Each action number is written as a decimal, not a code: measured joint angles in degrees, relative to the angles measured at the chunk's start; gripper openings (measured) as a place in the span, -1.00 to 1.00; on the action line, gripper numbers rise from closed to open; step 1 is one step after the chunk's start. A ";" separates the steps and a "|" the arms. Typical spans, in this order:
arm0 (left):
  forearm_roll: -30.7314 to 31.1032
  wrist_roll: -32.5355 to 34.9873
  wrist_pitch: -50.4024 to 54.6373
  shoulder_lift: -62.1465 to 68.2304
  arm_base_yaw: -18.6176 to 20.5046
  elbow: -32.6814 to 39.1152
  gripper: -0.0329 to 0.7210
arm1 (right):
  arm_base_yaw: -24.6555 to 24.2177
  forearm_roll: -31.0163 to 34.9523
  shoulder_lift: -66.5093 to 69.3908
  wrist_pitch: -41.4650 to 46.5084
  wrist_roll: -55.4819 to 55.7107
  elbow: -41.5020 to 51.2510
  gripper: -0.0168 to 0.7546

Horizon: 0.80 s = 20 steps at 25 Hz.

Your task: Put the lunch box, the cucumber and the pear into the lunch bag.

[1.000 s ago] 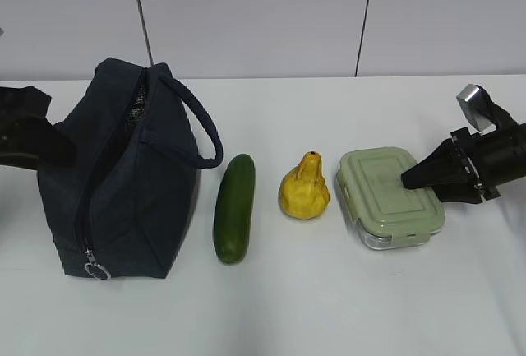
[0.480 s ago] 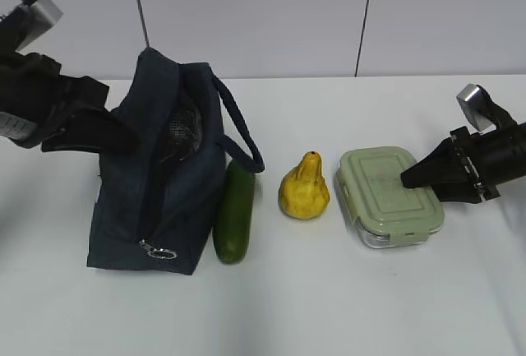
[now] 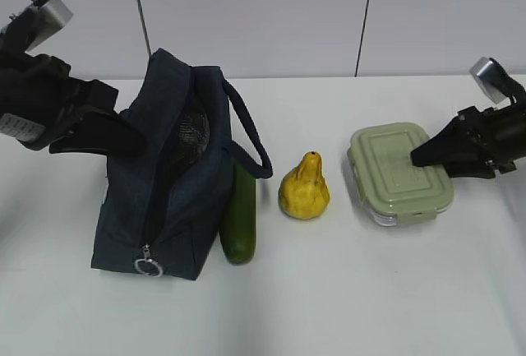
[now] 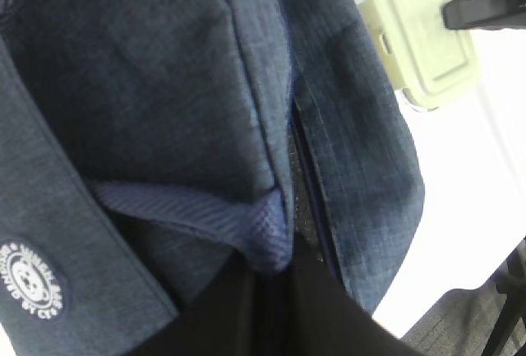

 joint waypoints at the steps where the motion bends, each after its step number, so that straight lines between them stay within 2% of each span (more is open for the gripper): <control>1: 0.00 0.00 0.00 0.00 0.00 0.00 -0.90 | 0.00 0.23 -0.91 0.00 0.26 0.00 0.04; 14: 0.00 0.00 -0.13 0.00 0.00 0.00 -0.90 | 0.54 5.82 -13.43 0.53 4.12 0.28 0.04; 20: 0.00 0.00 -0.24 0.00 0.00 0.00 -0.90 | 5.45 10.04 -16.99 0.85 5.21 -0.10 0.04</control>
